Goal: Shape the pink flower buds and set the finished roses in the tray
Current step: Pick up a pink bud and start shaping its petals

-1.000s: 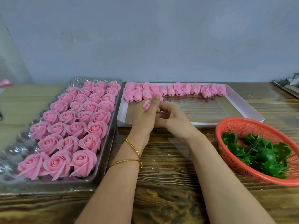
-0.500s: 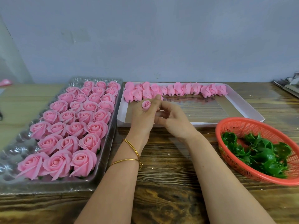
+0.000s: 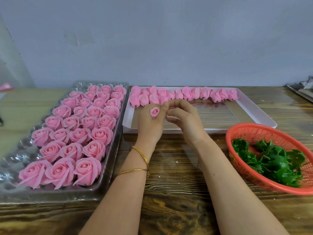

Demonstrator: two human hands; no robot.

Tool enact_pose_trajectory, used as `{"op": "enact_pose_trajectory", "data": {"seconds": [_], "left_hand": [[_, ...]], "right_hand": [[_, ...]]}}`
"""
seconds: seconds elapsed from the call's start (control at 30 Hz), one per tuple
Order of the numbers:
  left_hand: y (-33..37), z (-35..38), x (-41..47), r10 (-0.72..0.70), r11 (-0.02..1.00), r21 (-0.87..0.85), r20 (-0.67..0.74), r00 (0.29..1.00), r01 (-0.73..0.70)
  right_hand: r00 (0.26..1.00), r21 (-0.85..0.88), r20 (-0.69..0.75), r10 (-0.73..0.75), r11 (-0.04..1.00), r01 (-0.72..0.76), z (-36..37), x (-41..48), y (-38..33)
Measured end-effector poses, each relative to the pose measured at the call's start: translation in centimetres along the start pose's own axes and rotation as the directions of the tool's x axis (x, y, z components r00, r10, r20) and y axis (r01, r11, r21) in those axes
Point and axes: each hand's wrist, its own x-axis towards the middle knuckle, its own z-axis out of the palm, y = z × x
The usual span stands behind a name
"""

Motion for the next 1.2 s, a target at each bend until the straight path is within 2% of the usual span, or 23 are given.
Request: {"op": "enact_pose_trajectory", "data": {"seconds": [0.07,0.2,0.67,0.83,0.97,1.13,1.2], "left_hand": [[-0.15,0.12,0.03,0.021,0.995,0.102,0.010,1.000,-0.022],[-0.13,0.24,-0.30,0.063,0.986,0.153,0.062,0.996,-0.072],[-0.06,0.28,-0.57,0.160,0.969,0.177,0.072,0.984,-0.171],[-0.18,0.44,-0.60,0.171,0.957,0.224,0.083,0.982,-0.186],[-0.25,0.38,-0.50,0.153,0.968,0.196,0.048,0.987,-0.159],[-0.40,0.23,-0.18,0.086,0.988,0.129,-0.039,0.996,-0.080],[-0.36,0.21,-0.09,0.083,0.993,0.089,-0.078,0.993,-0.076]], "right_hand": [[1.000,0.010,-0.009,-0.010,1.000,0.010,0.16,-0.11,-0.14],[0.999,-0.118,-0.004,-0.039,0.992,0.038,0.36,-0.34,-0.01],[1.000,-0.168,0.010,-0.024,0.985,0.026,0.19,-0.48,-0.14],[0.999,-0.132,0.032,-0.033,0.991,0.037,0.10,-0.47,-0.26],[1.000,-0.100,0.011,-0.023,0.995,0.024,0.13,-0.25,0.02],[0.998,0.083,0.063,0.007,0.996,-0.012,0.09,0.12,0.26],[0.998,0.097,0.056,0.028,0.995,-0.033,0.03,0.33,0.29]]}}
